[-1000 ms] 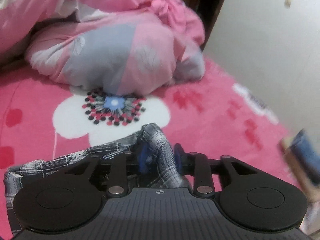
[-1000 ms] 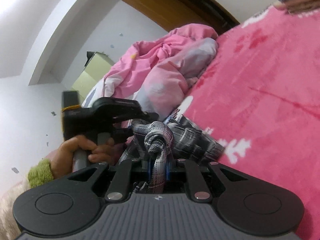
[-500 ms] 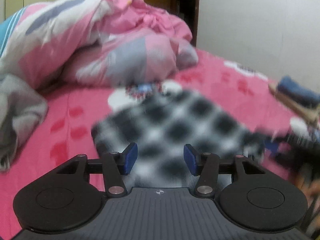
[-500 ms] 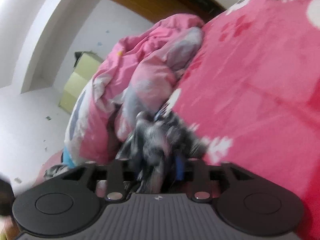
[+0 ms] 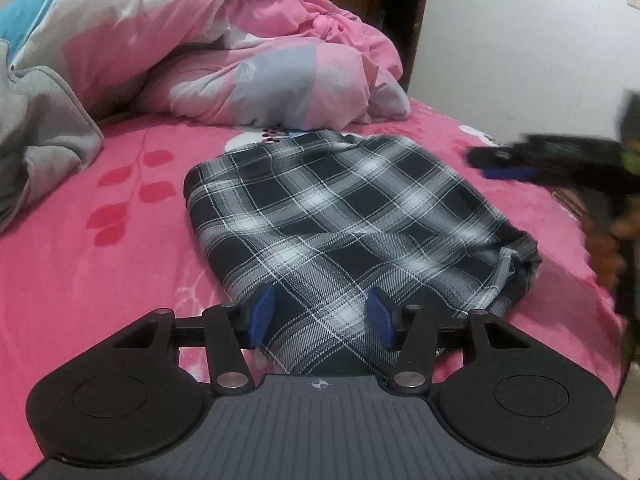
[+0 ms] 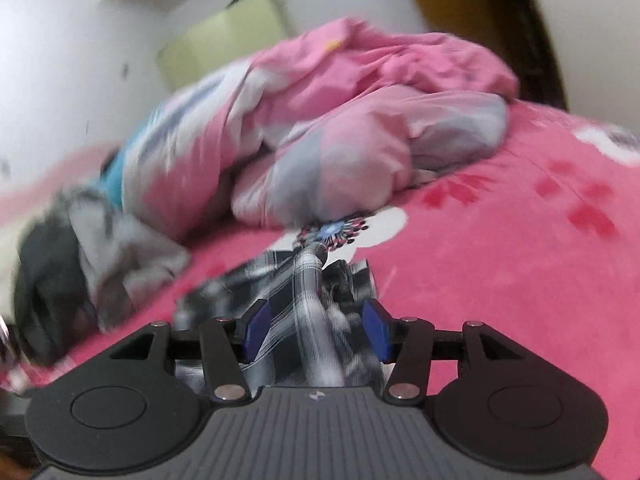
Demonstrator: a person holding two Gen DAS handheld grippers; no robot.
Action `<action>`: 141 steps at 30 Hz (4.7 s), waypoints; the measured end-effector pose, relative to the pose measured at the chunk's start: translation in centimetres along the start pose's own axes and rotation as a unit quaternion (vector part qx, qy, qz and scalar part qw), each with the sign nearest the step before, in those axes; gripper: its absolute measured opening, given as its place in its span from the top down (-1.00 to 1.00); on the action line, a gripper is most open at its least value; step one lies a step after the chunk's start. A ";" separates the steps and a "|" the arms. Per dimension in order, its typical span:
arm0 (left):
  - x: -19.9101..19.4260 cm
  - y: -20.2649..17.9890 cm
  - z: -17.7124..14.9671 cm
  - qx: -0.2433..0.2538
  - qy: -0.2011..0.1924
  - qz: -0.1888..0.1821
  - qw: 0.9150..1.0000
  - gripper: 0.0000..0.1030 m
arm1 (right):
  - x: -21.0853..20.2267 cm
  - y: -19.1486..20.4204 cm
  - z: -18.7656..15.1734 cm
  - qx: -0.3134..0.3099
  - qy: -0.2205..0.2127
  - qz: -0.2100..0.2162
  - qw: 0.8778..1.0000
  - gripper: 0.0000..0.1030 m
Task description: Fold clothes
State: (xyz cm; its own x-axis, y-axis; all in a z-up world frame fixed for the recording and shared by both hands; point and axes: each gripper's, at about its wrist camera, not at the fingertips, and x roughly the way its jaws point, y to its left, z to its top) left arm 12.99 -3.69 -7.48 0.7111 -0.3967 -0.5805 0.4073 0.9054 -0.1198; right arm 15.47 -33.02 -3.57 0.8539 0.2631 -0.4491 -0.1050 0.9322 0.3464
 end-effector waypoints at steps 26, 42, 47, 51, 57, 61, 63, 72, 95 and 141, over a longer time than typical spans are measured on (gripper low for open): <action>0.9 0.0 -1.5 0.059 -0.026 -0.042 0.997 0.00 | 3.3 -3.9 2.2 0.043 -0.008 -0.009 0.999 0.19; 0.6 1.5 -2.7 0.036 -0.048 -0.097 0.993 -0.01 | 16.8 2.0 5.1 -0.082 0.115 -0.126 0.982 0.25; 0.0 2.0 -3.0 0.022 -0.057 -0.110 0.992 -0.01 | 14.5 8.3 6.6 -0.164 0.118 -0.065 0.977 0.25; 0.2 1.4 -3.4 0.038 -0.054 -0.100 0.993 -0.02 | 15.3 14.7 5.8 -0.213 0.189 0.058 0.957 0.25; 0.1 0.8 -3.8 0.053 -0.052 -0.090 0.993 -0.02 | 23.7 17.5 2.2 -0.218 0.228 0.027 0.949 0.26; -0.1 0.6 -4.0 0.061 -0.055 -0.086 0.993 -0.02 | 21.7 18.1 4.1 -0.208 0.187 -0.003 0.960 0.25; -0.1 0.5 -4.0 0.061 -0.054 -0.086 0.993 -0.02 | 21.2 18.9 4.0 -0.214 0.208 0.036 0.954 0.25; -0.4 1.7 -4.0 0.041 -0.054 -0.125 0.990 -0.32 | 19.6 17.4 4.6 -0.203 0.141 -0.031 0.968 0.26; -0.8 2.9 -3.9 -0.005 -0.058 -0.147 0.987 -0.34 | -4.4 4.3 -6.5 -0.083 0.084 -0.075 0.990 0.26; 6.5 -2.6 3.3 -0.047 0.091 0.056 0.993 -0.39 | 8.6 4.8 3.3 -0.143 0.027 -0.037 0.989 0.26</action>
State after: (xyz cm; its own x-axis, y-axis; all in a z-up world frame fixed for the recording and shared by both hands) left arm 18.42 -9.07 -8.29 0.6306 -0.2660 -0.7291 0.2703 0.9559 -0.1149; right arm 23.99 -27.09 -2.99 0.8367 0.1967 -0.5111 -0.1892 0.9796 0.0671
